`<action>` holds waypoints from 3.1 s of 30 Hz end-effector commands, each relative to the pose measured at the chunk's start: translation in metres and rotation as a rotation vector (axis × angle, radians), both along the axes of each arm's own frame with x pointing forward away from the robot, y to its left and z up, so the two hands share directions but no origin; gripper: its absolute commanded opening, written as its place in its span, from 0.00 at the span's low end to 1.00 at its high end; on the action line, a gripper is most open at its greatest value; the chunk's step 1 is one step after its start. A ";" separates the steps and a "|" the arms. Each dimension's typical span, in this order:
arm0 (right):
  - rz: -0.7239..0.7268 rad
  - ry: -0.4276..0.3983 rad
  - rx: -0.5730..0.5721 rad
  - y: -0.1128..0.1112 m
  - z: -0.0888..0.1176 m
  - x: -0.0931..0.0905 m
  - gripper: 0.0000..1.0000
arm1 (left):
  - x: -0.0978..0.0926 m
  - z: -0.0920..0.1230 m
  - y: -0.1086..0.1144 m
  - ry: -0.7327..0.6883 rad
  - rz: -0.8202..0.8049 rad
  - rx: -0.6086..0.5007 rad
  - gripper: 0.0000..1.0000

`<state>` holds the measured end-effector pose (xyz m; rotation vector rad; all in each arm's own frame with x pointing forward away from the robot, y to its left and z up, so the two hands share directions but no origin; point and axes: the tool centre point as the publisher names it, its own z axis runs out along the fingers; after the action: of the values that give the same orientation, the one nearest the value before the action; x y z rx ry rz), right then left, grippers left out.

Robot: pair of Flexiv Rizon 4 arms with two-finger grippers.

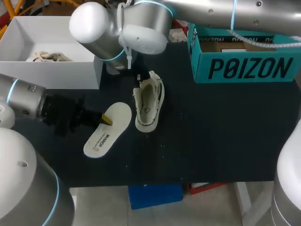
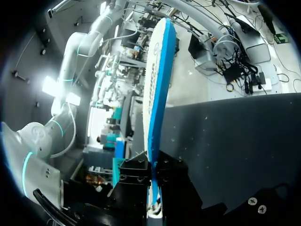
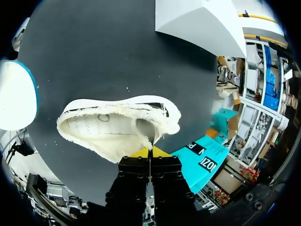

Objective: Take the shoe out of the shoebox, open the shoe tongue, remove and reinsert the insole, then place the shoe into the shoebox

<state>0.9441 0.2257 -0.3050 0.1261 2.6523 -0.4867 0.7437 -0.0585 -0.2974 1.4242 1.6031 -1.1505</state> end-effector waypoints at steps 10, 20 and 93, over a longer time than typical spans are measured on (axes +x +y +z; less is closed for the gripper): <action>0.024 -0.002 -0.040 0.007 0.013 0.027 0.00 | 0.000 -0.001 -0.001 -0.002 0.000 0.003 0.00; 0.022 -0.003 -0.040 0.005 0.013 0.030 0.00 | 0.000 -0.001 -0.001 -0.002 0.000 0.003 0.00; -0.308 -0.158 0.225 -0.014 -0.084 -0.027 0.00 | 0.000 -0.001 -0.001 -0.002 0.000 0.003 0.00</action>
<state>0.9145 0.2112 -0.3880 0.6224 2.5283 -0.2586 0.7437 -0.0585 -0.2974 1.4242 1.6031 -1.1505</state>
